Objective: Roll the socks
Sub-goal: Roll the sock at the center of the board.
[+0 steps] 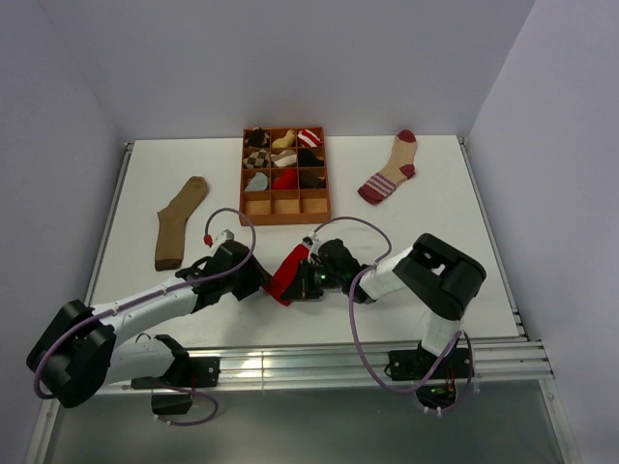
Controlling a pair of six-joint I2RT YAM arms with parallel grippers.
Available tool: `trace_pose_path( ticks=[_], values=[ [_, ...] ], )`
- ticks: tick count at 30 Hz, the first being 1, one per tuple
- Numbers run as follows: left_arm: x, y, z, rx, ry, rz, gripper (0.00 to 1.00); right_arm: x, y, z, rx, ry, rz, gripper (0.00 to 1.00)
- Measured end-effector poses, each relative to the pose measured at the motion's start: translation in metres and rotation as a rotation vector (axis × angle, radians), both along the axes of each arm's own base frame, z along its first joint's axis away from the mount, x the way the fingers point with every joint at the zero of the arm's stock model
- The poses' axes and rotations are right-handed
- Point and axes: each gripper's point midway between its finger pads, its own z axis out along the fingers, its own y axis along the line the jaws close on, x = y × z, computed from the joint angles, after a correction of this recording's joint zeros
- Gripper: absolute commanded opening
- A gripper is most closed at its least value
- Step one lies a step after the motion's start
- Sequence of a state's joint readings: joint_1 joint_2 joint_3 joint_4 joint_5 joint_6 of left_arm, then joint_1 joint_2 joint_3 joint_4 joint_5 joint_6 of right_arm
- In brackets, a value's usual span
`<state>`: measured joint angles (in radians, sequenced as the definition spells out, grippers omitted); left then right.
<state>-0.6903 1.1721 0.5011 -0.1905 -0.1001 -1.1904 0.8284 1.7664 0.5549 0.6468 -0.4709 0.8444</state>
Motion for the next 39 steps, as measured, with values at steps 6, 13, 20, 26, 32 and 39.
trace_pose_path(
  ticks=[6, 13, 20, 26, 32, 39],
  values=[
    [-0.001, -0.003, -0.010, 0.001, 0.027, -0.002, 0.55, 0.002, -0.002, 0.000, -0.003, 0.052, 0.021, 0.00],
    [-0.007, -0.001, -0.020, -0.018, 0.055, 0.017, 0.57, 0.004, -0.004, -0.001, 0.011, 0.100, 0.043, 0.00],
    [-0.007, -0.006, -0.018, -0.074, 0.037, 0.024, 0.59, 0.004, -0.006, -0.003, 0.031, 0.140, 0.059, 0.00],
    [-0.013, -0.001, -0.017, -0.104, 0.027, 0.041, 0.54, 0.005, -0.006, -0.002, 0.034, 0.156, 0.066, 0.00],
    [-0.010, -0.004, -0.022, -0.114, 0.037, 0.055, 0.43, 0.006, -0.007, -0.002, 0.029, 0.181, 0.074, 0.00],
    [-0.001, -0.013, -0.027, -0.121, 0.050, 0.063, 0.32, 0.007, -0.007, -0.002, 0.019, 0.188, 0.080, 0.01]
  ],
)
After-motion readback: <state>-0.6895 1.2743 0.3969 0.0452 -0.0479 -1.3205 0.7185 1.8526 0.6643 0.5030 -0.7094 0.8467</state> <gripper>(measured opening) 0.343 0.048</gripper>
